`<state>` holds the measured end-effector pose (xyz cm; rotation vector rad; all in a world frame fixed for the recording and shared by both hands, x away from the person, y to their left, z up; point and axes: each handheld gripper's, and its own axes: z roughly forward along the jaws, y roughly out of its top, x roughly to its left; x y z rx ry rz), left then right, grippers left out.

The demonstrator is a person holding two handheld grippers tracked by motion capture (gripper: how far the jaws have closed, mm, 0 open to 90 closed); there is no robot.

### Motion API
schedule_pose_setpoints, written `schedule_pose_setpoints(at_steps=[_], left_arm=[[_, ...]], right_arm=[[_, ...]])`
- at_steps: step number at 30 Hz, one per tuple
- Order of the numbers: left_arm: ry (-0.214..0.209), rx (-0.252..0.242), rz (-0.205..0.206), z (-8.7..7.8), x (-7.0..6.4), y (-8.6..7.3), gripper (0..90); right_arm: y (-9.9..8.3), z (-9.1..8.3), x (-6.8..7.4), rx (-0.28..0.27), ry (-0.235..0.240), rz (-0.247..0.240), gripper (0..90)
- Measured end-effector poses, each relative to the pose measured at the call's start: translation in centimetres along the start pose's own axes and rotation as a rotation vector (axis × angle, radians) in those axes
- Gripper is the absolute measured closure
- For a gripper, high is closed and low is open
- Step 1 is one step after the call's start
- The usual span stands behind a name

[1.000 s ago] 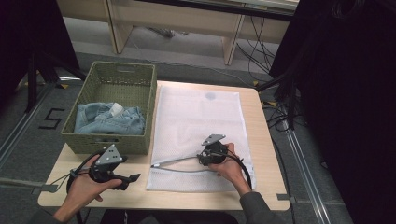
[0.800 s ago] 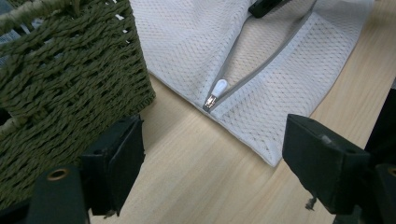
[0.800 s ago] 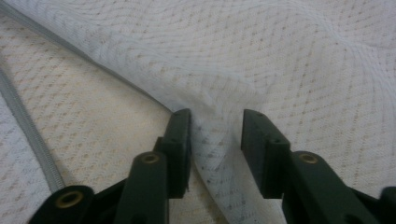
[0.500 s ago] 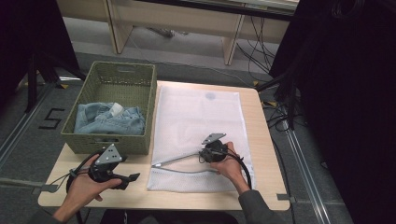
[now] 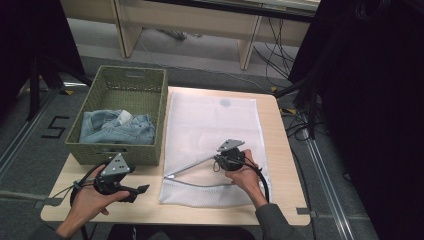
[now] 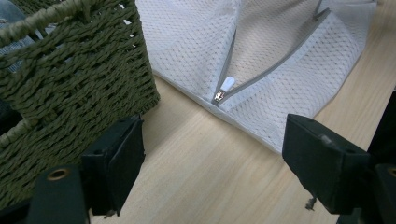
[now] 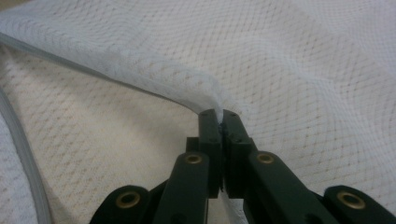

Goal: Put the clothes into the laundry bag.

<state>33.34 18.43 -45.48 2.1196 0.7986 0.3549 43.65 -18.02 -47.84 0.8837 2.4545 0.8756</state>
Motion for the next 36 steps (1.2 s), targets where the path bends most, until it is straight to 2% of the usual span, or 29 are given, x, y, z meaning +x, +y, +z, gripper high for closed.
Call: schedule_pose_setpoints(at_steps=[1,5,6,7,8,9,10,11,12,15,16,19,21,23,25,26,27,28,29,31,33,35,36], left_arm=[[0.000,-0.006,-0.030,0.1,-0.1,-0.1,20.3],[0.005,-0.010,-0.001,-0.2,0.1,0.1,20.3],[0.009,-0.019,-0.030,-0.2,0.0,0.1,20.6],[0.012,-0.014,-0.004,-0.4,0.3,0.2,20.6],[0.018,-0.027,-0.041,-0.5,0.2,0.2,20.7],[0.023,-0.030,-0.028,-0.7,0.5,0.3,20.7],[0.033,-0.052,-0.055,-0.8,0.4,0.4,20.7],[0.034,-0.057,-0.036,-1.0,0.7,0.5,20.7],[0.042,-0.073,-0.059,-1.2,0.9,0.7,20.6],[0.095,-0.095,-0.048,-2.2,2.1,1.2,19.9],[0.112,-0.118,-0.081,-2.5,2.4,1.4,19.2],[0.163,-0.160,-0.109,-4.2,4.2,2.0,18.8],[0.190,-0.168,-0.114,-5.1,5.4,2.6,18.6],[0.212,-0.147,-0.133,-5.8,6.8,3.4,15.5],[0.243,-0.153,-0.137,-6.3,8.2,4.2,15.3],[0.246,-0.140,-0.140,-6.4,8.8,4.6,15.3],[0.225,-0.062,-0.128,-6.4,10.3,5.4,14.7],[0.225,-0.062,-0.128,-6.4,10.3,5.4,14.7],[0.222,-0.041,-0.130,-6.3,11.0,5.7,14.7],[0.210,-0.029,-0.154,-5.7,12.2,6.2,14.6],[0.191,0.012,-0.166,-5.2,13.3,6.6,14.6],[0.184,0.085,-0.161,-4.7,14.3,7.0,14.6],[0.172,0.089,-0.174,-4.2,14.7,7.1,14.6]], right_arm=[[0.1,-0.1,0.0,-0.016,-0.006,0.012,89.3],[0.4,-0.7,-0.1,-0.015,-0.003,0.009,89.4],[0.5,-0.7,-0.1,-0.042,-0.011,0.013,89.5],[0.5,-0.7,-0.1,-0.042,-0.011,0.013,89.5],[0.5,-0.9,-0.2,-0.038,-0.007,0.011,89.5],[0.5,-0.9,-0.2,-0.050,-0.014,0.016,89.5],[0.7,-1.1,-0.2,-0.045,-0.008,0.017,89.5],[0.8,-1.3,-0.2,-0.050,-0.014,0.020,89.6],[1.1,-1.8,-0.3,-0.069,-0.021,0.020,89.6],[1.5,-2.4,-0.3,-0.084,-0.017,0.030,89.6],[1.7,-2.6,-0.4,-0.109,-0.037,0.011,89.6],[2.2,-3.2,-0.3,-0.124,-0.041,0.019,89.6],[2.4,-3.5,-0.3,-0.128,-0.031,0.027,89.6],[2.6,-3.7,-0.4,-0.150,-0.046,0.014,89.6],[2.9,-4.2,-0.6,-0.157,-0.040,0.011,89.6],[2.9,-4.2,-0.6,-0.157,-0.040,0.011,89.6],[3.0,-4.3,-0.5,-0.168,-0.045,0.025,89.6],[3.0,-4.3,-0.5,-0.168,-0.045,0.025,89.6],[3.0,-4.4,-0.6,-0.164,-0.041,0.025,89.6],[3.1,-4.4,-0.5,-0.176,-0.045,0.026,89.6],[3.1,-4.3,-0.6,-0.175,-0.046,0.025,89.6],[3.1,-4.3,-0.6,-0.176,-0.044,0.021,89.6],[3.1,-4.4,-0.6,-0.172,-0.044,0.021,89.6]])
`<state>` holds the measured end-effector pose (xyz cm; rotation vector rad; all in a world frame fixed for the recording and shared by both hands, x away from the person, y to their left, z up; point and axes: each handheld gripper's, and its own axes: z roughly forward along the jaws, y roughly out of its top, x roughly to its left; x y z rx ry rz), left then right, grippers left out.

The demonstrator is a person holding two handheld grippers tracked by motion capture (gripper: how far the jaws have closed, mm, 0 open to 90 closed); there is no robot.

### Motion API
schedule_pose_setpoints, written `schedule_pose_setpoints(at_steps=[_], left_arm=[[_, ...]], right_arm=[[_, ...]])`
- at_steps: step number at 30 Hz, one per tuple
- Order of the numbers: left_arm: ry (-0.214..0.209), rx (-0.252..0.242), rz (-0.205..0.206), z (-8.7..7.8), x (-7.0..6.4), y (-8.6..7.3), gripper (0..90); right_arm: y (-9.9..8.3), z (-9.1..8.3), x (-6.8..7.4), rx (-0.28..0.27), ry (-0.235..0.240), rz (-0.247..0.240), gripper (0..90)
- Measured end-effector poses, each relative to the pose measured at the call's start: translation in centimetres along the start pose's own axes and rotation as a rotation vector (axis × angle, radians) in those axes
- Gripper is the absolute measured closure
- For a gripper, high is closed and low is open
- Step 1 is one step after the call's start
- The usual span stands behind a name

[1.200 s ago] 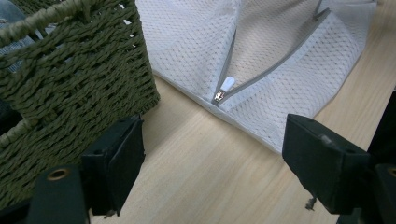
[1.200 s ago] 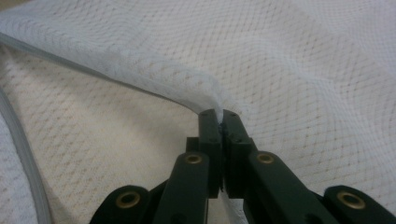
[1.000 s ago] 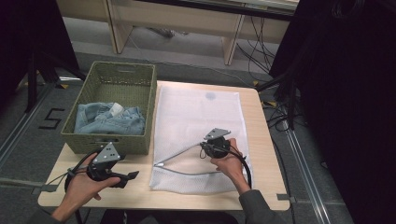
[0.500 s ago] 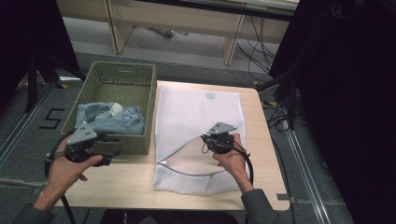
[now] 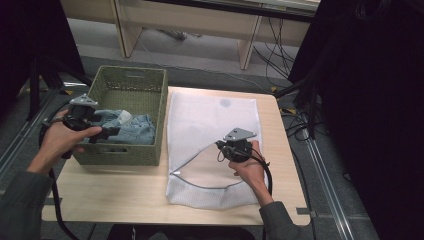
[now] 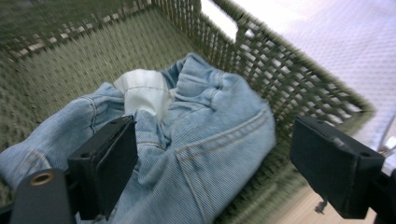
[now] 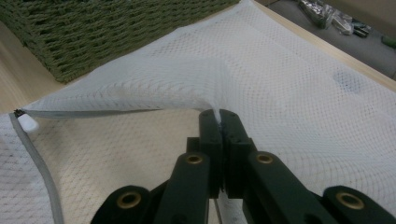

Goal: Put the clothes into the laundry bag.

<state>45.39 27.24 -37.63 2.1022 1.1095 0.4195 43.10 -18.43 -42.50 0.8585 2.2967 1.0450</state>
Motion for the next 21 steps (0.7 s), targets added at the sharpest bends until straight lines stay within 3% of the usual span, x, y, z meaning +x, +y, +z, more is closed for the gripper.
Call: schedule_pose_setpoints(at_steps=[4,5,6,7,10,14,21], left_arm=[[-0.035,0.038,-0.039,2.1,0.6,0.8,15.2],[-0.029,0.061,-0.031,2.5,0.6,1.0,17.6],[-0.025,0.113,0.000,2.8,0.7,1.4,17.6],[-0.021,0.118,0.012,3.2,0.6,1.6,18.3],[-0.064,0.150,0.018,4.5,0.4,2.4,21.3],[-0.075,0.183,0.043,5.7,-0.1,3.2,21.6],[-0.053,0.247,0.055,7.8,-0.4,3.8,20.8]], right_arm=[[-0.1,0.1,0.2,0.001,0.000,0.006,89.6],[-0.1,0.1,0.1,0.008,0.002,0.006,89.6],[-0.1,0.1,0.1,0.008,0.002,0.006,89.6],[-0.1,0.2,0.0,0.005,0.005,0.004,89.6],[-0.1,0.3,0.1,0.007,0.007,0.004,89.6],[-0.2,0.3,0.0,0.009,0.009,0.006,89.5],[-0.4,0.5,-0.1,0.015,0.008,0.006,89.5]])
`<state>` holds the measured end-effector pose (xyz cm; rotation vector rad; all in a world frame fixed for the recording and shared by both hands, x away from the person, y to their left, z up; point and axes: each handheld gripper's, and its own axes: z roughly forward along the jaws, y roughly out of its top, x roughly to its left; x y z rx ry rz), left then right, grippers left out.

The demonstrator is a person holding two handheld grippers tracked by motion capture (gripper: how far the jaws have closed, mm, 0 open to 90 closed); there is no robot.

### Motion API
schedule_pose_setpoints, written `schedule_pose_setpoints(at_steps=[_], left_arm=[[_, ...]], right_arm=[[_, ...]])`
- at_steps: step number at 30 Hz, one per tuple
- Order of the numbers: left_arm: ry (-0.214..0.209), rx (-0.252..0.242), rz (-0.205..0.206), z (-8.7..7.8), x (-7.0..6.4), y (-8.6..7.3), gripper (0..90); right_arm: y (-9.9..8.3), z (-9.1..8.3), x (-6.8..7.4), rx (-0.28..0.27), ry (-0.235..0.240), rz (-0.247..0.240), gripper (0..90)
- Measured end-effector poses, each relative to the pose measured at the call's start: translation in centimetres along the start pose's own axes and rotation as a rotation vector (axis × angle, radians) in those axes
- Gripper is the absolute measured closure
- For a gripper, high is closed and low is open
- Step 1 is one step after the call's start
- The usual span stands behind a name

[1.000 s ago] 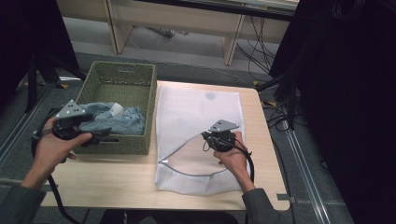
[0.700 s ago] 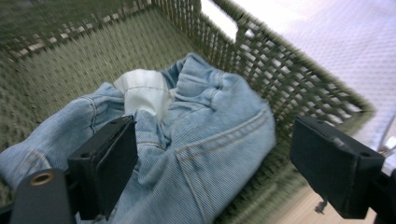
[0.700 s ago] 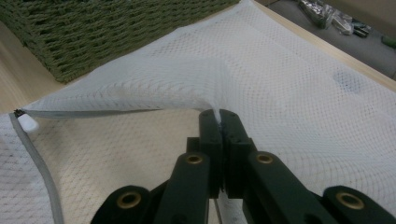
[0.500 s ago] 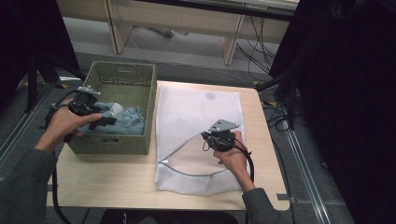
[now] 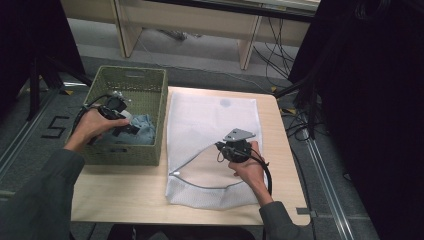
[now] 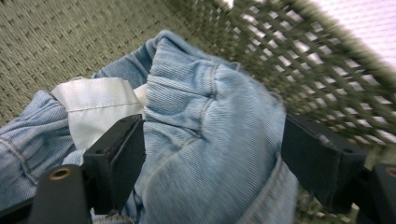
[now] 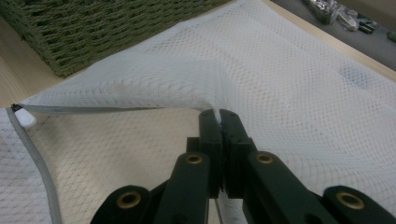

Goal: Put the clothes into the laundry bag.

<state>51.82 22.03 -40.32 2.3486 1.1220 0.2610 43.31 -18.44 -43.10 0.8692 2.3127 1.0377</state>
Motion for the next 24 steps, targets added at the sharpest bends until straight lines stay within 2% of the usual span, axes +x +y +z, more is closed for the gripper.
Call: schedule_pose_setpoints(at_steps=[1,3,4,6,7,8,9,10,11,12,13,15,17,18,19,20,21,24], left_arm=[[0.000,0.001,-0.015,0.4,0.0,0.1,19.9],[0.002,0.020,-0.009,0.9,0.4,0.3,19.6],[0.005,0.019,-0.023,1.3,0.4,0.4,18.1],[-0.006,0.050,-0.015,2.0,0.4,0.3,17.6],[-0.011,0.083,-0.034,2.5,0.3,0.3,17.6],[-0.009,0.106,-0.029,2.8,0.3,0.3,17.4],[-0.005,0.146,-0.055,3.1,0.2,0.3,16.8],[-0.001,0.167,-0.066,3.3,0.2,0.3,15.6],[0.006,0.189,-0.062,3.3,0.4,0.4,15.4],[0.013,0.197,-0.073,3.6,0.5,0.4,15.5],[0.012,0.224,-0.058,3.6,0.7,0.5,17.1],[0.027,0.241,-0.051,3.9,0.8,0.6,29.0],[0.030,0.240,-0.055,4.0,0.9,0.5,43.0],[0.031,0.245,-0.035,4.0,1.1,0.7,50.3],[0.035,0.227,-0.027,4.0,1.2,0.7,59.1],[0.050,0.187,-0.043,4.0,1.2,0.7,65.0],[0.080,0.165,-0.021,3.9,1.5,0.9,69.3],[0.152,0.098,-0.070,3.5,2.2,1.2,72.8]], right_arm=[[0.0,0.0,0.0,0.001,0.001,0.000,89.5],[0.0,0.0,0.0,-0.003,0.001,-0.007,89.6],[0.0,0.1,0.1,0.002,0.006,0.001,89.6],[0.0,0.0,0.1,0.011,0.011,-0.002,89.5],[0.0,0.0,0.0,0.010,0.008,-0.014,89.6],[0.0,0.1,0.1,-0.002,0.002,0.003,89.5],[0.0,0.1,0.1,-0.005,0.001,0.000,89.5],[0.0,0.1,0.0,0.000,0.004,-0.008,89.6],[0.0,0.0,0.1,0.010,0.009,0.009,89.5],[0.0,0.1,0.1,0.000,0.001,-0.002,89.5],[0.0,0.1,0.0,-0.001,0.003,-0.013,89.5],[0.0,0.1,0.1,-0.003,0.002,-0.011,89.5],[0.0,0.1,0.1,-0.006,-0.003,-0.010,89.5],[0.0,0.1,0.2,-0.005,-0.002,-0.004,89.5],[0.0,0.1,0.1,-0.009,-0.004,-0.007,89.5],[0.0,0.1,0.1,-0.011,-0.005,-0.006,89.5],[0.0,0.0,0.1,-0.009,-0.001,-0.008,89.5],[0.0,0.1,0.0,-0.004,-0.004,-0.005,89.5]])
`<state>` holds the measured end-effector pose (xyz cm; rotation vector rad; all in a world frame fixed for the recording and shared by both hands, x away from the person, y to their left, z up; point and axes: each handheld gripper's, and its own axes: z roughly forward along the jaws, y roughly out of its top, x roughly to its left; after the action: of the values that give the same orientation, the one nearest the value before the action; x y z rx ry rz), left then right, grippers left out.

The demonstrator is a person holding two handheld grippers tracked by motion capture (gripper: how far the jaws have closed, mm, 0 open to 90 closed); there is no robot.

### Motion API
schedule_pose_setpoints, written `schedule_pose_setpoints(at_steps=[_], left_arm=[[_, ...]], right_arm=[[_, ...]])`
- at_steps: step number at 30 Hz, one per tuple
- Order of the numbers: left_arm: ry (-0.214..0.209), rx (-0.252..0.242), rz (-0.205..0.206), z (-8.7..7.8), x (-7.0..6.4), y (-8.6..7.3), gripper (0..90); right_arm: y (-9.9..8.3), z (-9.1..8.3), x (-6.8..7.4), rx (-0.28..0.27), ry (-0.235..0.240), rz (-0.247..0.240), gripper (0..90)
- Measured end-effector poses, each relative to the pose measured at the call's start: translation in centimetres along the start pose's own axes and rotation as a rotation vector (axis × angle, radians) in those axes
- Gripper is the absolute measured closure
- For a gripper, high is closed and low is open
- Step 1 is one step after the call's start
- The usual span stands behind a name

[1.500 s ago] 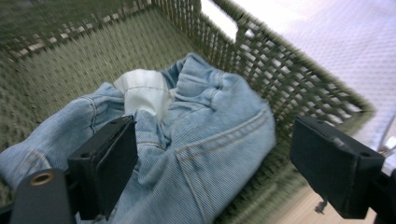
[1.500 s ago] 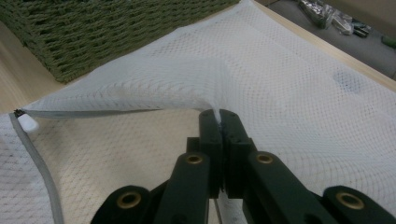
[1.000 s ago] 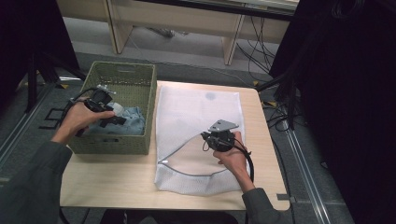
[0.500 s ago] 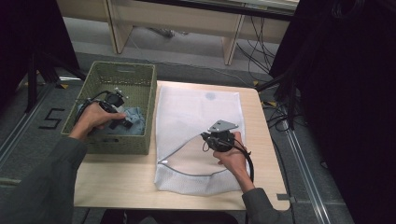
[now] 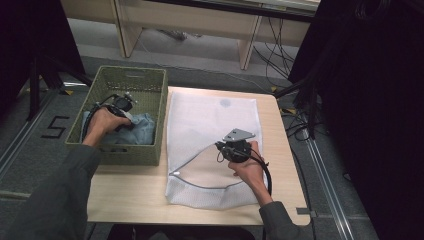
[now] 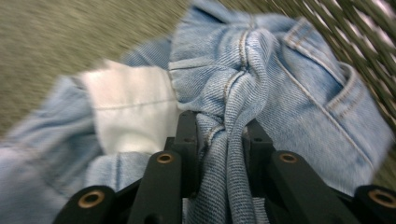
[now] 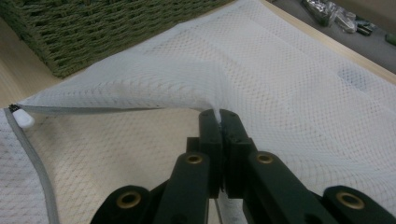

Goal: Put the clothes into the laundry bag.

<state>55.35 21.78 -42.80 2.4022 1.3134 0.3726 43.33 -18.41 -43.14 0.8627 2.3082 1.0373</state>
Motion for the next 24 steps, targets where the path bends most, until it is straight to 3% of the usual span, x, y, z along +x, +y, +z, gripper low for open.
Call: schedule_pose_setpoints(at_steps=[3,5,7,8,10,12,15,16,18,20,24], left_arm=[[0.116,-0.103,-0.082,-0.6,1.3,0.1,73.5],[0.157,-0.144,-0.140,-1.0,2.2,-0.1,73.6],[0.162,-0.169,-0.197,-1.1,2.8,-0.4,73.3],[0.161,-0.175,-0.204,-1.1,2.9,-0.4,72.7],[0.109,-0.163,-0.208,-1.0,3.0,-0.4,69.9],[0.071,-0.169,-0.218,-0.9,2.9,-0.4,60.6],[0.043,-0.166,-0.210,-1.0,2.7,-0.4,41.5],[0.018,-0.150,-0.192,-1.0,2.6,-0.4,29.2],[-0.019,-0.135,-0.150,-1.3,2.1,-0.6,26.7],[-0.021,-0.130,-0.098,-1.7,1.8,-0.8,20.6],[-0.042,-0.135,-0.064,-2.2,1.4,-0.9,17.6]], right_arm=[[0.0,0.0,0.0,-0.004,0.000,-0.003,89.5],[0.0,-0.1,0.1,0.003,0.004,0.009,89.5],[0.1,-0.1,-0.1,0.006,0.004,0.000,89.5],[0.1,-0.1,-0.1,0.007,0.004,0.000,89.5],[0.0,-0.1,-0.1,0.008,0.005,0.001,89.5],[0.0,0.0,-0.1,0.002,0.003,0.003,89.5],[0.0,0.0,0.0,-0.003,0.002,-0.003,89.5],[0.0,0.0,0.0,-0.002,0.002,-0.003,89.5],[0.0,0.0,0.0,-0.003,0.002,-0.002,89.5],[0.0,0.1,-0.1,-0.003,0.002,-0.002,89.5],[0.0,0.2,0.1,0.006,0.006,-0.003,89.4]])
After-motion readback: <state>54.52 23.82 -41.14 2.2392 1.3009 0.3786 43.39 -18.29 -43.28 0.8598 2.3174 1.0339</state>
